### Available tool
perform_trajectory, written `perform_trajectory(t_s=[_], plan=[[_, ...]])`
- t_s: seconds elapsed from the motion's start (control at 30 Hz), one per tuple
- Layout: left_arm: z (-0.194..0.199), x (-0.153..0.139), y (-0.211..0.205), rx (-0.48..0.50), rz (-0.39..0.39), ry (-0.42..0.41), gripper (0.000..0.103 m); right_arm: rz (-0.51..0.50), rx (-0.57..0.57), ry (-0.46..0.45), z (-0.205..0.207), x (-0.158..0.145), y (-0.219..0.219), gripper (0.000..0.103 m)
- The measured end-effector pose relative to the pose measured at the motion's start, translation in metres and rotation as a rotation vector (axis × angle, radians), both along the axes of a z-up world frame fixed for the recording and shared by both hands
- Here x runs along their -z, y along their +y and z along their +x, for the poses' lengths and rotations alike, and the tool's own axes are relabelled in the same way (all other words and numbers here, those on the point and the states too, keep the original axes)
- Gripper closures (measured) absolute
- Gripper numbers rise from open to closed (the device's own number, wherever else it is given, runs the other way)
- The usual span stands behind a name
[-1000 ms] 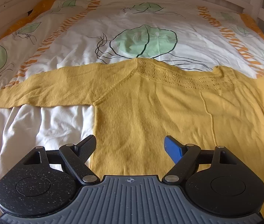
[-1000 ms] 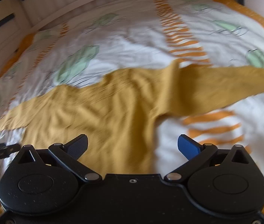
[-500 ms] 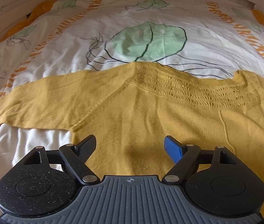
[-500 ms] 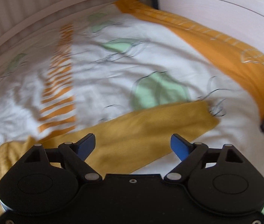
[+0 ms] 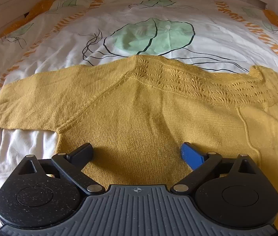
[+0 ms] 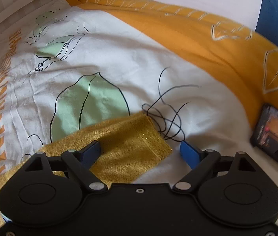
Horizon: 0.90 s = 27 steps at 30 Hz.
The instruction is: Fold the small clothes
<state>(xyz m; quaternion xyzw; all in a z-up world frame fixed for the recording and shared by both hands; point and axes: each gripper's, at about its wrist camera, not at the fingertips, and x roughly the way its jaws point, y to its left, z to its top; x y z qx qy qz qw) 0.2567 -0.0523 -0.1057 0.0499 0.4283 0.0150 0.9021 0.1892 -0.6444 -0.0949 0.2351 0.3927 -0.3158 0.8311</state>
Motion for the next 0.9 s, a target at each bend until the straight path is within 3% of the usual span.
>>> perform_trajectory(t_s=[0.1,0.13,0.17,0.33,0.57,0.73,0.9], plan=[[0.001,0.002,0.001,-0.003,-0.009,0.001,0.0,0.02,-0.032,-0.044,-0.002,-0.002,0.006,0.052],[0.0,0.002,0.001,-0.002,-0.008,-0.001,0.0,0.034,-0.05,-0.06,-0.002,-0.004,0.008,0.083],[-0.001,0.002,0.001,-0.002,-0.007,-0.006,0.0,0.052,-0.06,-0.069,-0.001,-0.008,0.009,0.087],[-0.003,0.004,0.002,0.003,-0.01,-0.02,0.0,-0.031,-0.099,-0.104,0.0,-0.048,0.029,0.087],[-0.001,0.001,0.006,0.019,-0.027,-0.007,0.0,-0.112,-0.217,-0.264,0.004,-0.148,0.076,0.087],[0.003,-0.007,0.02,0.046,-0.091,0.045,0.002,-0.116,-0.393,-0.392,0.022,-0.205,0.148,0.087],[-0.007,-0.024,0.05,0.027,-0.136,0.026,0.002,-0.038,-0.6,-0.49,0.054,-0.224,0.238,0.087]])
